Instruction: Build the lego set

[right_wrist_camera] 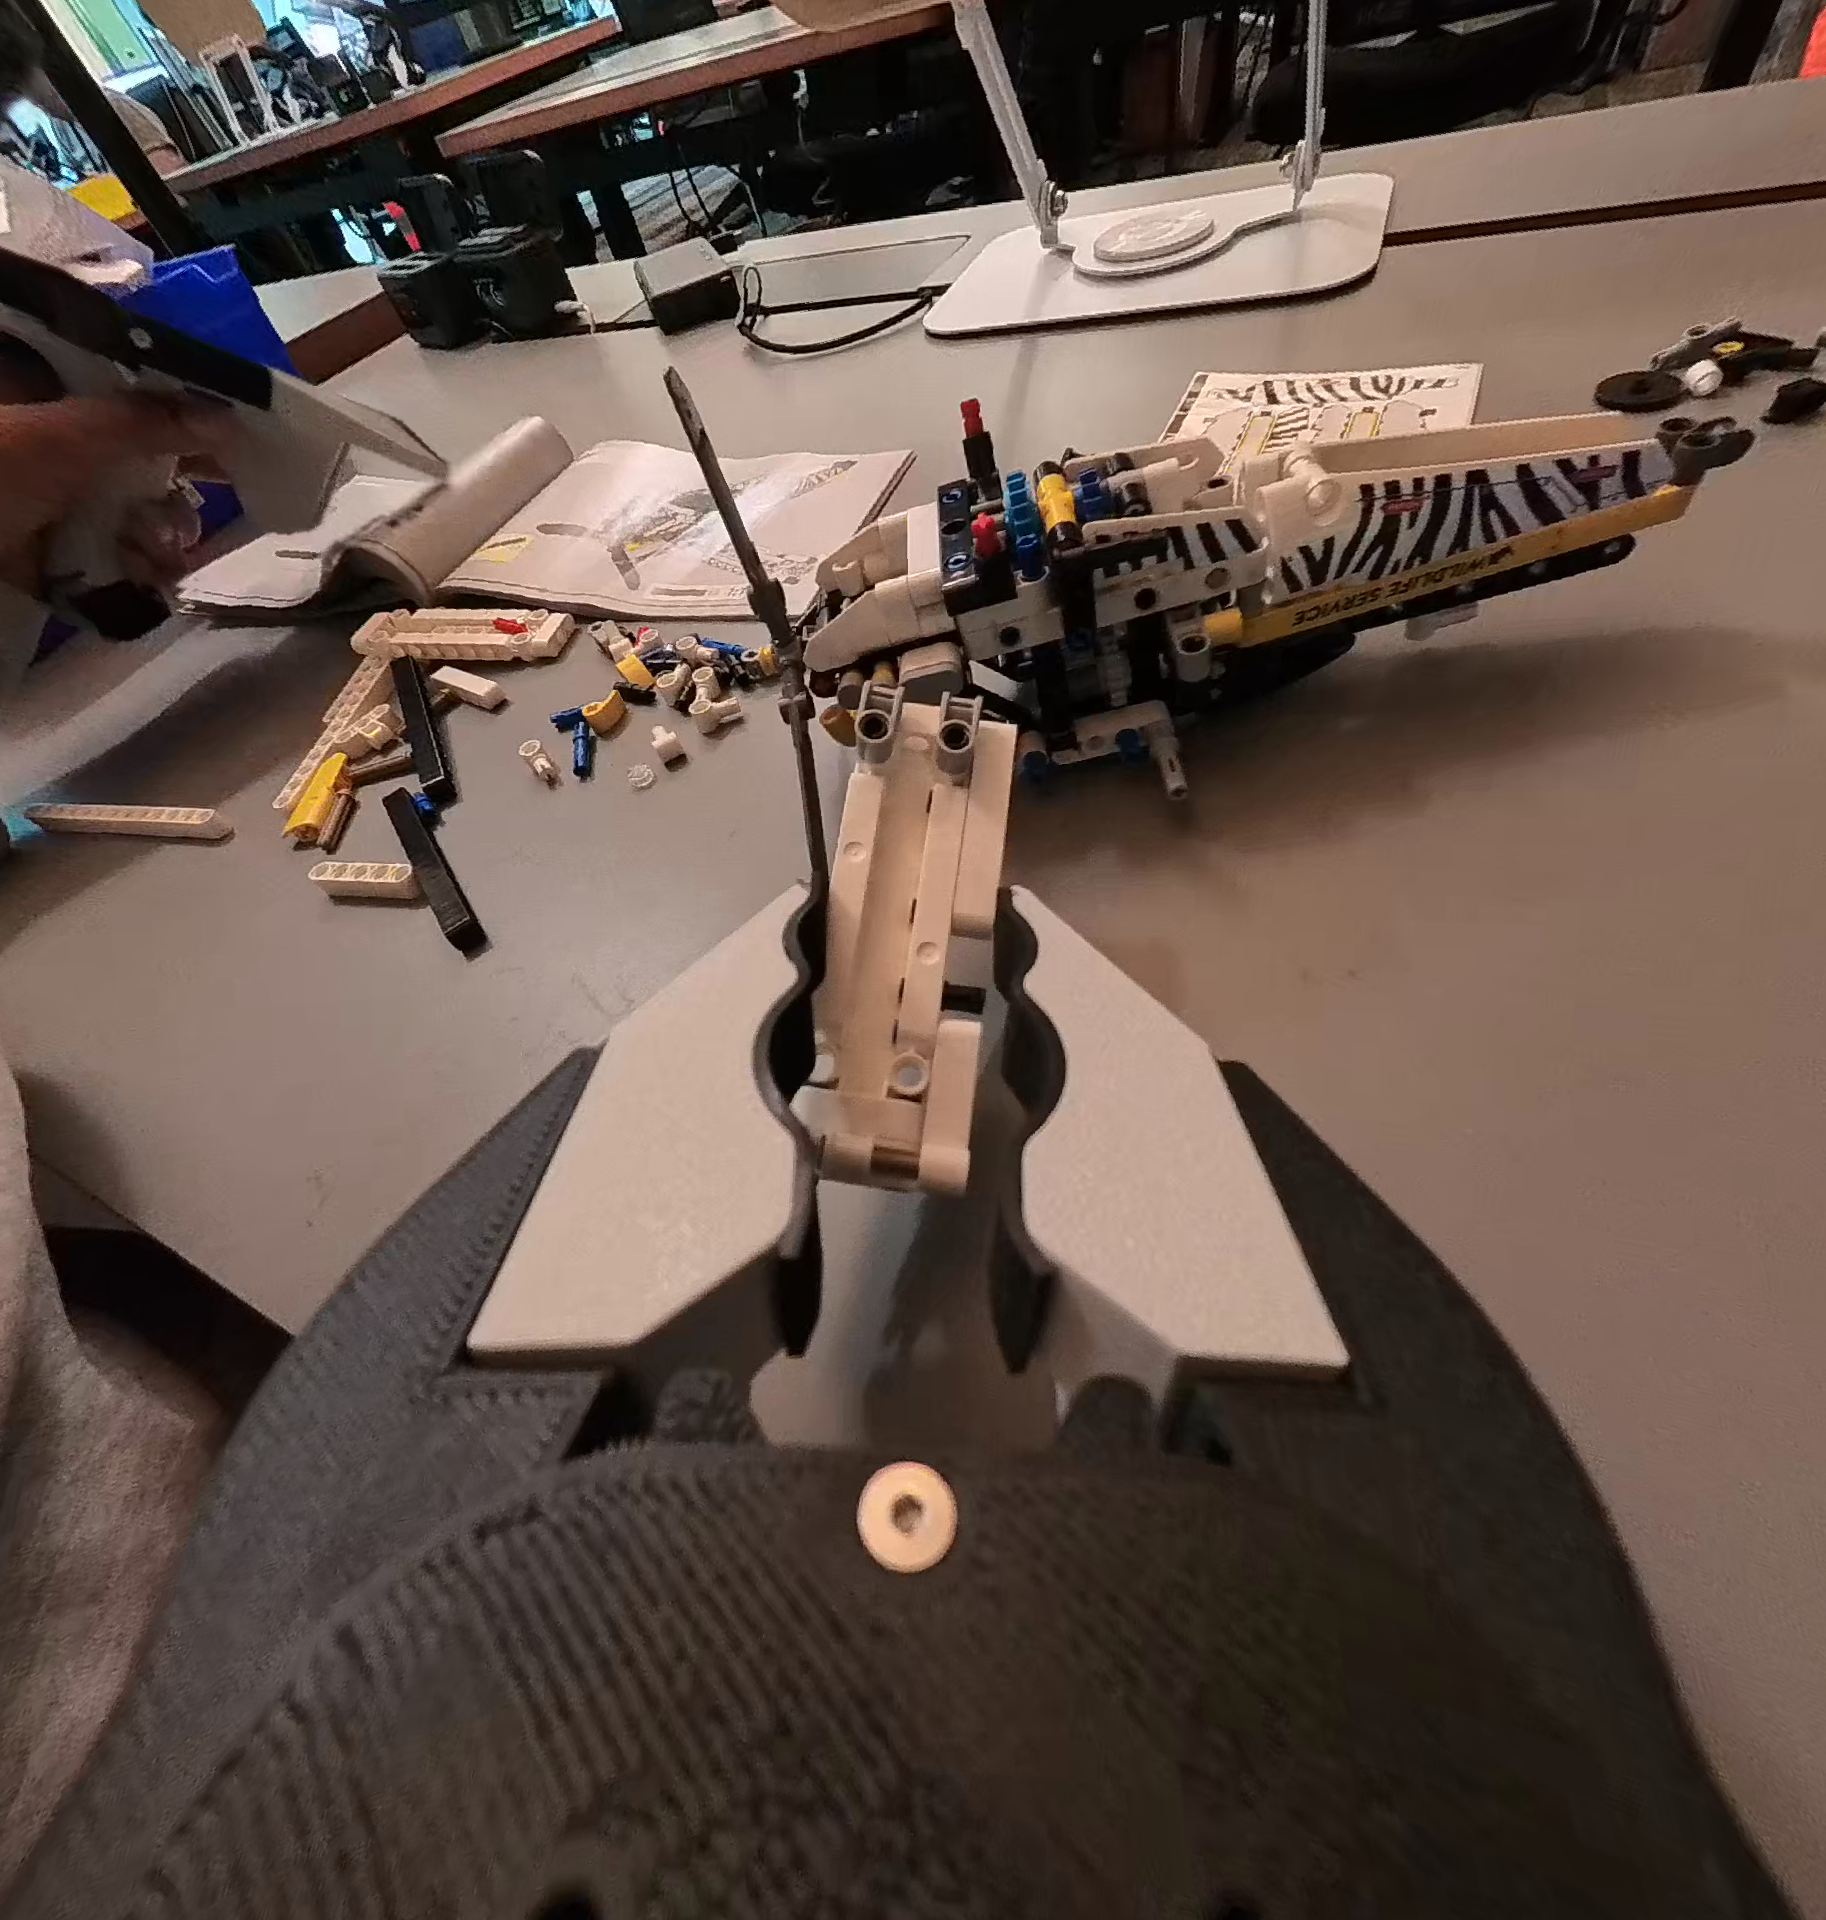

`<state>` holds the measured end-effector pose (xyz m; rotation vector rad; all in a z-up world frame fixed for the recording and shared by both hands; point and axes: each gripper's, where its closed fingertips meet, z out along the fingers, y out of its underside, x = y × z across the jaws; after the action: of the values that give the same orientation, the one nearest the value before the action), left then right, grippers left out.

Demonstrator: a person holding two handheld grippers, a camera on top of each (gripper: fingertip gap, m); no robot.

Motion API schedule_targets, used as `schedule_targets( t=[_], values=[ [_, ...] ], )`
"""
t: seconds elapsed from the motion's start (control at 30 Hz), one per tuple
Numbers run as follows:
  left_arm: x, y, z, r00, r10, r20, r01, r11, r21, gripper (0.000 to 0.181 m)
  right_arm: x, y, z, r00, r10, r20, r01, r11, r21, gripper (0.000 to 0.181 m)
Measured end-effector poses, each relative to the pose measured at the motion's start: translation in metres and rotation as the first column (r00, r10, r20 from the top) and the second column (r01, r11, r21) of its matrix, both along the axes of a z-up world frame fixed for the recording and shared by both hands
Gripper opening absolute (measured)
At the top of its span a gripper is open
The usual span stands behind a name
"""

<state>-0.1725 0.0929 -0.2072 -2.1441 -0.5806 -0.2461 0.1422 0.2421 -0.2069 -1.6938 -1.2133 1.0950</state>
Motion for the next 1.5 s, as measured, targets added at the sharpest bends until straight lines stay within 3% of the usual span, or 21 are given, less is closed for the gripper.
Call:
schedule_targets(
  t=[0.1, 0.23, 0.3, 0.37, 0.47, 0.67, 0.87, 0.97, 1.13, 1.27, 1.33, 1.43, 1.5],
  values=[
    [0.006, 0.005, 0.01, 0.996, -0.021, 0.083, 0.015, 0.997, 0.081, 0.003, 0.0, 0.0, 0.0, 1.0, 0.001, 0.0, -0.001, 1.0, 0.001, 0.031],
    [-0.039, -0.013, 0.014, 0.97, 0.226, -0.094, -0.223, 0.974, 0.046, 0.082, 0.0, 0.0, 0.0, 1.0, 0.002, -0.002, -0.002, 1.0, 0.004, 0.031],
    [-0.048, -0.026, 0.003, 0.95, 0.282, -0.136, -0.291, 0.956, -0.045, 0.099, 0.0, -0.001, 0.0, 1.0, 0.003, -0.002, -0.003, 1.0, 0.005, 0.031],
    [-0.04, -0.029, -0.021, 0.964, 0.256, -0.07, -0.264, 0.949, -0.171, 0.109, 0.0, -0.001, 0.0, 1.0, 0.005, -0.002, -0.005, 1.0, 0.003, 0.031],
    [-0.035, -0.027, -0.033, 0.97, 0.217, -0.105, -0.237, 0.943, -0.235, 0.104, 0.0, -0.001, 0.0, 1.0, 0.006, -0.002, -0.006, 1.0, 0.001, 0.031],
    [-0.014, -0.013, -0.027, 0.994, 0.111, -0.014, -0.112, 0.979, -0.17, 0.053, 0.0, -0.001, 0.0, 1.0, 0.009, -0.004, -0.009, 1.0, 0.003, 0.031],
    [-0.008, -0.006, -0.016, 0.997, 0.078, -0.009, -0.079, 0.991, -0.107, 0.025, 0.0, -0.002, 0.001, 1.0, 0.011, -0.007, -0.011, 1.0, 0.009, 0.031],
    [-0.003, 0.0, -0.004, 0.998, 0.056, 0.018, -0.055, 0.998, -0.032, 0.003, 0.0, -0.002, 0.001, 1.0, 0.011, -0.01, -0.011, 1.0, 0.013, 0.031],
    [0.01, 0.008, 0.003, 0.993, -0.012, 0.117, 0.006, 0.999, 0.052, 0.002, 0.0, -0.002, 0.002, 1.0, 0.011, -0.014, -0.011, 1.0, 0.016, 0.031],
    [0.025, 0.018, 0.016, 0.972, -0.088, 0.216, 0.052, 0.985, 0.166, 0.02, 0.0, -0.002, 0.002, 1.0, 0.013, -0.014, -0.013, 1.0, 0.016, 0.031],
    [0.04, 0.024, 0.028, 0.938, -0.178, 0.297, 0.1, 0.961, 0.259, 0.041, 0.0, -0.003, 0.002, 1.0, 0.013, -0.014, -0.013, 1.0, 0.016, 0.031],
    [0.059, 0.026, 0.051, 0.868, -0.319, 0.381, 0.156, 0.903, 0.401, 0.047, 0.0, -0.002, 0.002, 1.0, 0.013, -0.014, -0.013, 1.0, 0.017, 0.031],
    [0.055, 0.024, 0.069, 0.861, -0.345, 0.373, 0.138, 0.865, 0.483, 0.051, 0.0, -0.003, 0.002, 1.0, 0.013, -0.015, -0.013, 1.0, 0.017, 0.031]
  ],
)
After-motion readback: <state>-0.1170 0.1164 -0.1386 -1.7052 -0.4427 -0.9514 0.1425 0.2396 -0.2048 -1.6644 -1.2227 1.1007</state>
